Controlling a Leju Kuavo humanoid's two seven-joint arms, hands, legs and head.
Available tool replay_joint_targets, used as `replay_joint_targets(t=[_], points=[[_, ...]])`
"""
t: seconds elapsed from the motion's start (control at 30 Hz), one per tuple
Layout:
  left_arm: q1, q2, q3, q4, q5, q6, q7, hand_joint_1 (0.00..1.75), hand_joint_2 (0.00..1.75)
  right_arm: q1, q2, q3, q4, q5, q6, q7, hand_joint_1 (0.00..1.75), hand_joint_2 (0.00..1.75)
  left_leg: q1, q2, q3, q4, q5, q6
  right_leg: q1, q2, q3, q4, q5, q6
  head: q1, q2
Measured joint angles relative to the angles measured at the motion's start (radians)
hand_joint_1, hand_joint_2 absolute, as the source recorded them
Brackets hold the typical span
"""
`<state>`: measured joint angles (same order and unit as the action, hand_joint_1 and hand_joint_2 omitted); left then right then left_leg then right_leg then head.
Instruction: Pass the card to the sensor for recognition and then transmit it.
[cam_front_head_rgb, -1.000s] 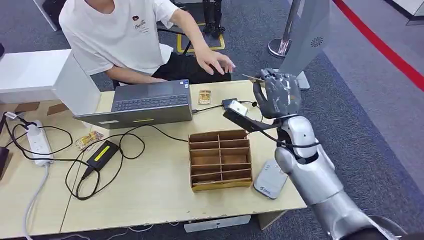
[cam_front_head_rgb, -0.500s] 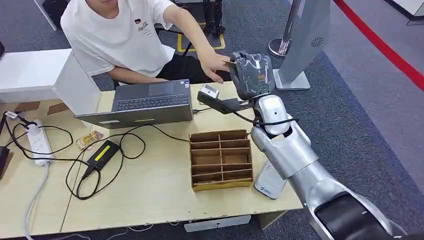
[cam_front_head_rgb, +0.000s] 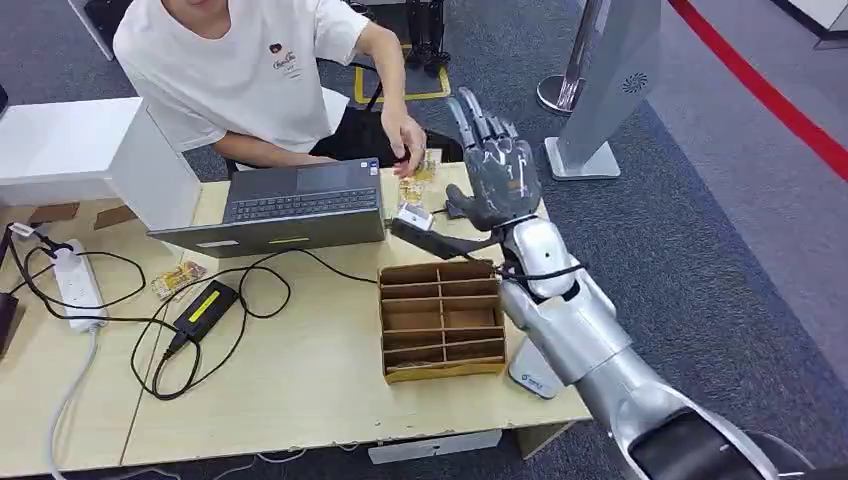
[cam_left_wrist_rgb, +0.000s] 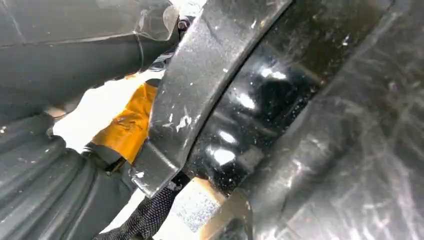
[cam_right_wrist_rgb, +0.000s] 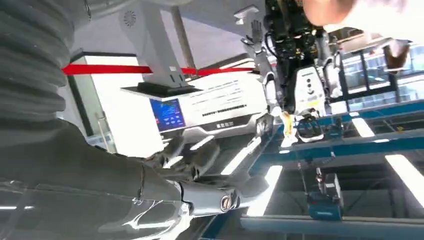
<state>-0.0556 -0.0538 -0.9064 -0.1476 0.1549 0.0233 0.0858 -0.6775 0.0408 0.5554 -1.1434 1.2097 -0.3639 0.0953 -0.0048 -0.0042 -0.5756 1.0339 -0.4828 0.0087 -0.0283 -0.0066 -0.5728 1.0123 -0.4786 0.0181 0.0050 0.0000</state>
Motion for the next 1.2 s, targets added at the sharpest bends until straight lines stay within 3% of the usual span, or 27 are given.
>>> replay_joint_targets(t=[0.13, 0.37, 0.7, 0.93, 1.2], points=[[0.002, 0.0, 0.0, 0.0, 0.027, 0.005, 0.0, 0.0, 1.75, 0.088, -0.037, -0.003, -0.12, 0.0, -0.012, -0.019, 0.0, 1.75, 0.0, 0.0, 0.0, 0.0, 0.0, 0.0, 0.0, 0.0, -0.001, -0.001, 0.0, 0.0, 0.0, 0.0], [0.011, 0.0, 0.0, 0.0, 0.079, 0.014, 0.0, 0.0, 1.75, 0.333, -0.132, -0.013, -0.405, 0.052, -0.042, -0.063, 0.0, 1.75, 0.0, 0.0, -0.002, 0.0, -0.002, 0.0, 0.0, 0.0, -0.002, -0.001, -0.001, 0.001, 0.0, 0.0], [0.017, -0.003, 0.0, 0.0, 0.108, 0.045, -0.006, 0.0, 1.75, 0.692, -0.25, -0.038, -0.675, 0.138, -0.145, -0.08, 0.0, 1.75, 0.0, 0.0, -0.002, 0.0, -0.004, 0.001, 0.0, 0.0, -0.002, -0.001, -0.002, 0.002, 0.0, 0.0], [0.017, -0.004, 0.0, 0.0, 0.115, 0.046, -0.005, 0.0, 1.75, 0.832, -0.274, -0.032, -0.738, 0.162, -0.189, -0.064, 0.0, 1.75, 0.0, 0.0, -0.002, 0.0, -0.004, 0.001, 0.0, 0.0, -0.002, -0.001, -0.003, 0.002, 0.0, 0.0], [0.016, -0.005, 0.0, 0.0, 0.103, 0.047, -0.002, 0.0, 1.75, 0.839, -0.271, 0.026, -0.673, 0.16, -0.191, -0.034, 0.0, 1.75, 0.0, 0.0, -0.002, 0.0, -0.004, 0.001, 0.0, 0.0, -0.001, -0.001, -0.003, 0.002, 0.0, 0.0]])
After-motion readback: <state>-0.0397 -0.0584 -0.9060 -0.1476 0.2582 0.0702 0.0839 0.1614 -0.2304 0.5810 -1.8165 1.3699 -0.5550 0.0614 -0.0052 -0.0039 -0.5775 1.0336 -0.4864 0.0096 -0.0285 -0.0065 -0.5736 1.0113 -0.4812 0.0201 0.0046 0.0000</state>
